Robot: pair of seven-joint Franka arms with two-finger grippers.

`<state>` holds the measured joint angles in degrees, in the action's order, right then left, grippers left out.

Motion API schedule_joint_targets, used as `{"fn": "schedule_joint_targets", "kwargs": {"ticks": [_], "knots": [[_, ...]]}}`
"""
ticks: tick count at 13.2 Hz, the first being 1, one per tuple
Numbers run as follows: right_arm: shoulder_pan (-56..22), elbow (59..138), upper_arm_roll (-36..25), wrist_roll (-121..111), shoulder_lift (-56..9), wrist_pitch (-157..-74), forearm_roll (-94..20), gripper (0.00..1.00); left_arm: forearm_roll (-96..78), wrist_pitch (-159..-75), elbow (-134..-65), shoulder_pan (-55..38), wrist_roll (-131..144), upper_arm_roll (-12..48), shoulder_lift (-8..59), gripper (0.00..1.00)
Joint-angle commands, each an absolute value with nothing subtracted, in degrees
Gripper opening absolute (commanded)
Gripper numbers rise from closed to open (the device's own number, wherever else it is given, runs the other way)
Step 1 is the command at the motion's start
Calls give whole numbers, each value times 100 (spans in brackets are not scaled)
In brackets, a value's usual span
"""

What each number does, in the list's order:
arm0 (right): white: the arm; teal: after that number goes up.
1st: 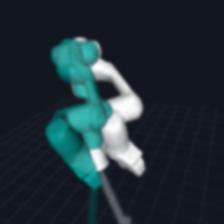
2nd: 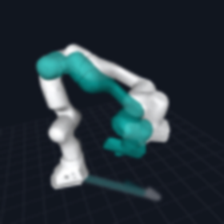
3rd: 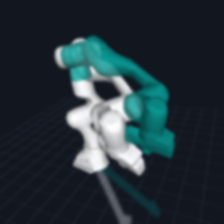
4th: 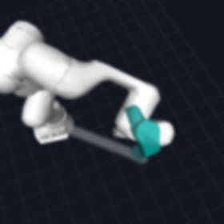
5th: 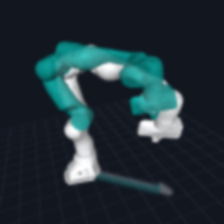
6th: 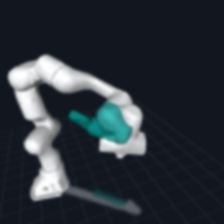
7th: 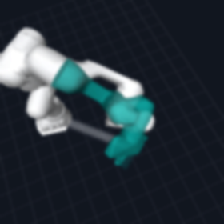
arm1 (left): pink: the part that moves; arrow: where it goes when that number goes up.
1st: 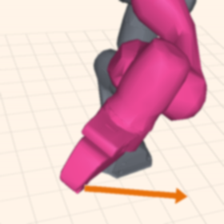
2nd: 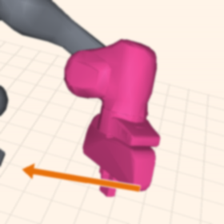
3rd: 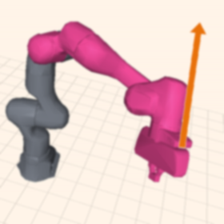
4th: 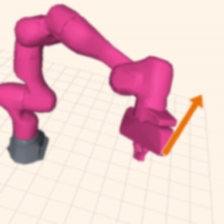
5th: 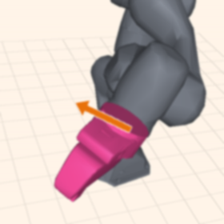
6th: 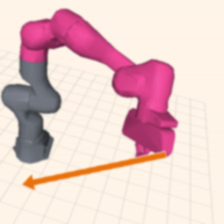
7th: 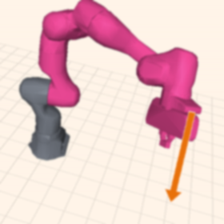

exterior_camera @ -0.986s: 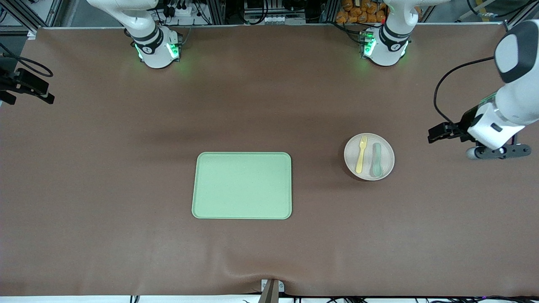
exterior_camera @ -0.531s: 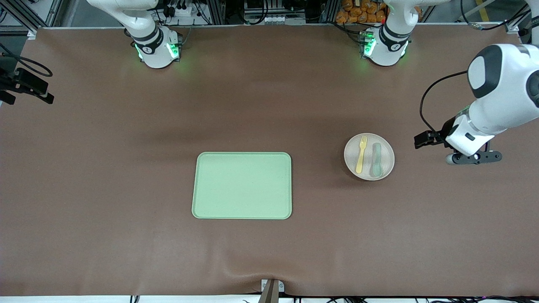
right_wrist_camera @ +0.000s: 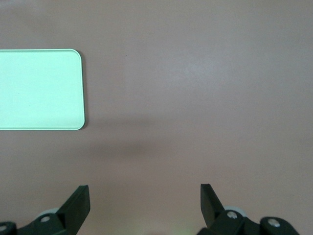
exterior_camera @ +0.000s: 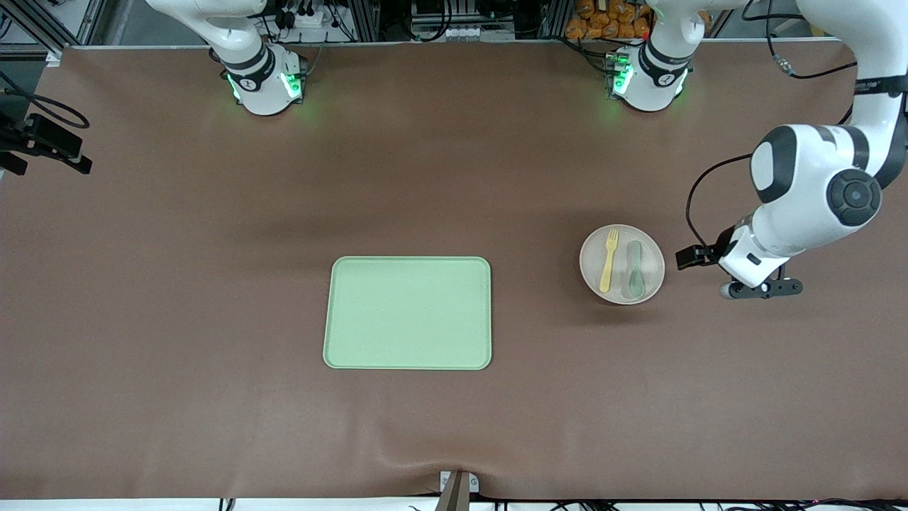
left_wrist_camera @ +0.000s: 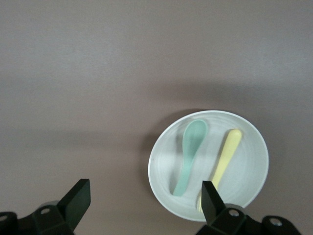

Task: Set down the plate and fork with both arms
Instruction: 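Reach the left gripper to the white plate rim and lower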

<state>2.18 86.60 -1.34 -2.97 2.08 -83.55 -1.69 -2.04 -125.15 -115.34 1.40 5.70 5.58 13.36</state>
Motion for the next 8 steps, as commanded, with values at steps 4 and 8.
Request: {"fn": "schedule_joint_targets", "kwargs": {"ticks": [4,8], "knots": [[299,8666,-105,-519,281,-8279,-237,100,-237,-13306,-11997,237,142,589,1608,100],[272,8666,-88,-510,272,-8349,-237,100,-351,-13535,-12015,431,-149,606,1907,87]]}}
